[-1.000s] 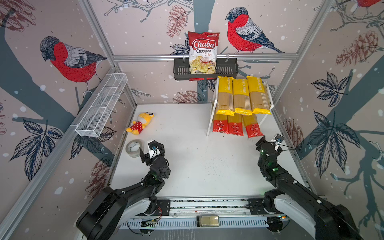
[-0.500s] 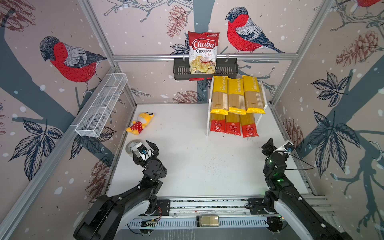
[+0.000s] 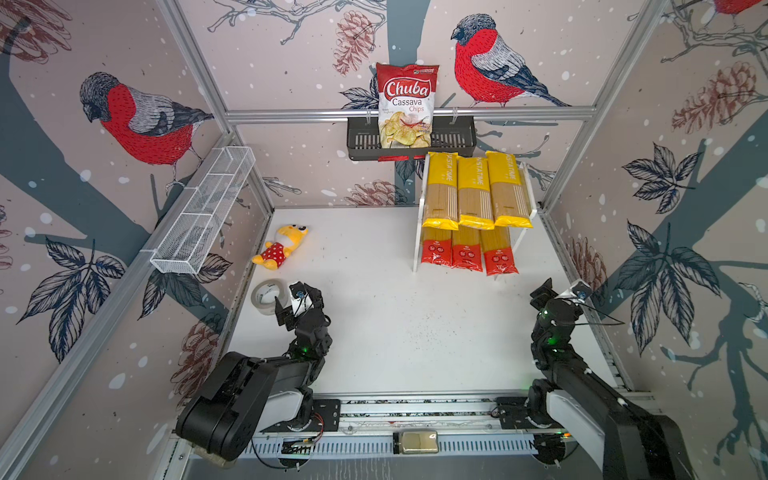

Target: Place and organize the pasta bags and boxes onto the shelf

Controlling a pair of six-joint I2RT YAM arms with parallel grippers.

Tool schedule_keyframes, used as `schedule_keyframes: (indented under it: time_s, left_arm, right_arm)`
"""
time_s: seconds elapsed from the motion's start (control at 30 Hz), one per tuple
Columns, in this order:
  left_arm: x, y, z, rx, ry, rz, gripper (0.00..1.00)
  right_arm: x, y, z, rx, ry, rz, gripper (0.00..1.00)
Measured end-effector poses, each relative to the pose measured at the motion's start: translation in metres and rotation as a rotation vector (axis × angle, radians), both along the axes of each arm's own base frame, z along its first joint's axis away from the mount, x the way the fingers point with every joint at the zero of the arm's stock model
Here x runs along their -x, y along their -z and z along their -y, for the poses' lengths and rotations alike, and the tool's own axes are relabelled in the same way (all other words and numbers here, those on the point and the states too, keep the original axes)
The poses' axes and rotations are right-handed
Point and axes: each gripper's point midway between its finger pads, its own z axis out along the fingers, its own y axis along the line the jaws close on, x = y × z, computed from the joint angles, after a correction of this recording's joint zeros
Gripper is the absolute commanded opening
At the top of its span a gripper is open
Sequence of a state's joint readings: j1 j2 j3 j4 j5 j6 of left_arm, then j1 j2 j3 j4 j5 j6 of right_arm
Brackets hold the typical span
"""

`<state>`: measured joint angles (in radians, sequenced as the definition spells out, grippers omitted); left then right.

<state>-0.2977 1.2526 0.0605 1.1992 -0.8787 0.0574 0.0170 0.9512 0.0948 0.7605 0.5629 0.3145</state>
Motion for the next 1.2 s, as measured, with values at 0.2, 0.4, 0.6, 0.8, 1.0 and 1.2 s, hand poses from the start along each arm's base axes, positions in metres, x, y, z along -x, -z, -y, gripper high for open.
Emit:
schedule_keyframes:
  time_s: [0.2, 0.4, 0.6, 0.8, 1.0, 1.2]
  left_arm:
    - [-0.023, -0.001, 0.003, 0.065, 0.126, 0.045, 0.87]
    - [-0.036, 0.030, 0.017, 0.047, 0.224, -0.018, 0.98]
    - [-0.057, 0.006, 0.005, 0.086, 0.217, 0.070, 0.99]
    - [-0.068, 0.009, 0.004, 0.123, 0.244, 0.048, 0.99]
    - [-0.070, 0.016, 0.010, 0.133, 0.268, 0.023, 0.99]
    - [-0.071, 0.016, 0.013, 0.122, 0.277, 0.015, 0.99]
  right_arm:
    - [-0.017, 0.016, -0.008, 0.013, -0.057, -0.036, 0.75]
    - [-0.039, 0.013, -0.019, 0.052, -0.131, -0.016, 0.76]
    - [-0.051, 0.029, -0.038, 0.105, -0.224, -0.040, 1.00]
    - [-0.060, 0.014, -0.033, 0.130, -0.210, 0.002, 1.00]
    - [-0.060, 0.017, -0.032, 0.114, -0.210, -0.011, 1.00]
    - [-0.060, 0.018, -0.032, 0.113, -0.210, -0.015, 1.00]
